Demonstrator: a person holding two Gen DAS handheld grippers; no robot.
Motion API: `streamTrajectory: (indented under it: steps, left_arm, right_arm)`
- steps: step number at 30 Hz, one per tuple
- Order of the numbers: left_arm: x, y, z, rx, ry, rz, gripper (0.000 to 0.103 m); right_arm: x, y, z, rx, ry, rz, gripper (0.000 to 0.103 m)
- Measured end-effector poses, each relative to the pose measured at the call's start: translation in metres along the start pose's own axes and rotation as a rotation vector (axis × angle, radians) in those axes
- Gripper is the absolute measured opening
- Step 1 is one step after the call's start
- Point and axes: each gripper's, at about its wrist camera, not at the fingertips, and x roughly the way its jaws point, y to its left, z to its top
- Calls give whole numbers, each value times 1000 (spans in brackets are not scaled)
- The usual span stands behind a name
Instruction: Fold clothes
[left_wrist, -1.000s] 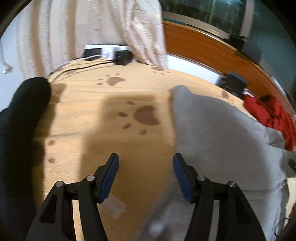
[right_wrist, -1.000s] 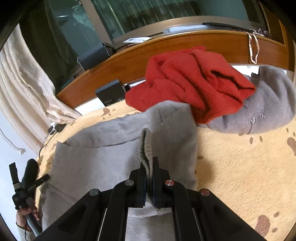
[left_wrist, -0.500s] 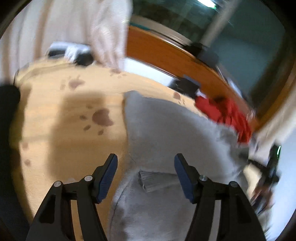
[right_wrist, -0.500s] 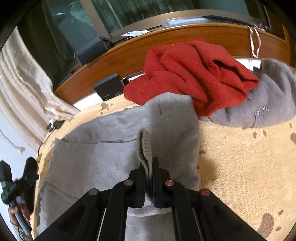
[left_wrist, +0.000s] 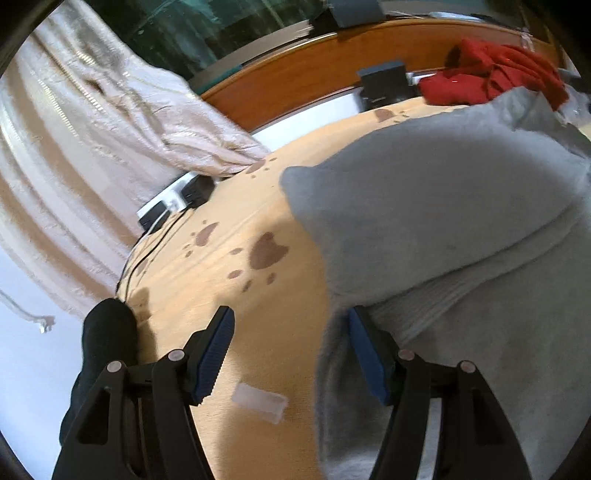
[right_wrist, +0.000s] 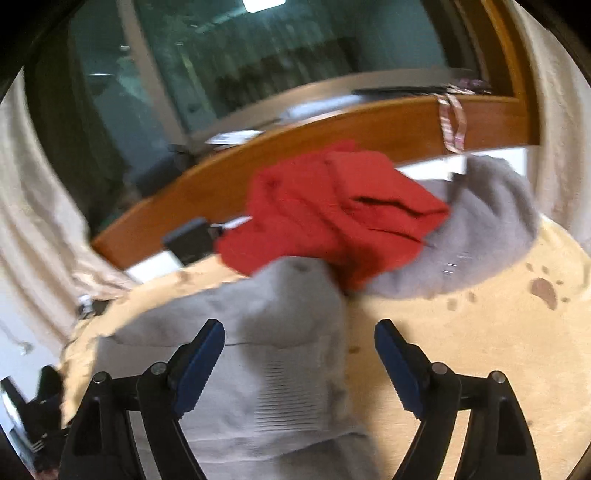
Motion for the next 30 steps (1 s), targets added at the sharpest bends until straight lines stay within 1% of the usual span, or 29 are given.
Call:
streamTrajectory:
  steps: [3, 6, 9, 12, 15, 16, 17, 19, 21, 22, 24, 26, 30]
  left_arm:
    - [-3, -5, -2, 55, -7, -53, 69]
    - [-2, -8, 1, 78, 3, 3, 69]
    - [2, -11, 6, 69, 6, 19, 69]
    - [6, -16, 11, 74, 6, 21, 69]
    - [10, -20, 17, 77, -3, 63, 73]
    - [12, -21, 19, 72, -7, 79, 76]
    - [13, -20, 21, 63, -11, 94, 82]
    - [15, -14, 22, 17, -16, 119, 83]
    - [18, -2, 20, -58, 2, 107, 84]
    - [19, 4, 18, -87, 12, 108, 88]
    - [21, 15, 13, -141, 30, 111, 90]
    - [23, 20, 8, -157, 46, 118, 92]
    - [25, 22, 5, -179, 54, 122, 92]
  right_arm:
    - [8, 16, -5, -64, 30, 33, 85]
    - [22, 26, -14, -102, 78, 44, 85]
    - [31, 32, -20, -124, 123, 53, 85]
    - [35, 33, -23, -135, 147, 59, 85]
    - [39, 30, -25, -129, 164, 63, 86]
    - [40, 29, -26, -126, 172, 66, 86]
    - [43, 28, -27, -124, 183, 72, 86]
    - [48, 26, -28, -125, 203, 78, 86]
    - [50, 26, -30, -132, 217, 80, 86]
    - [51, 25, -30, -131, 225, 79, 86]
    - [54, 25, -32, -132, 240, 76, 86]
    - [57, 27, -33, -146, 250, 68, 86]
    - [57, 35, -37, -206, 250, 21, 86]
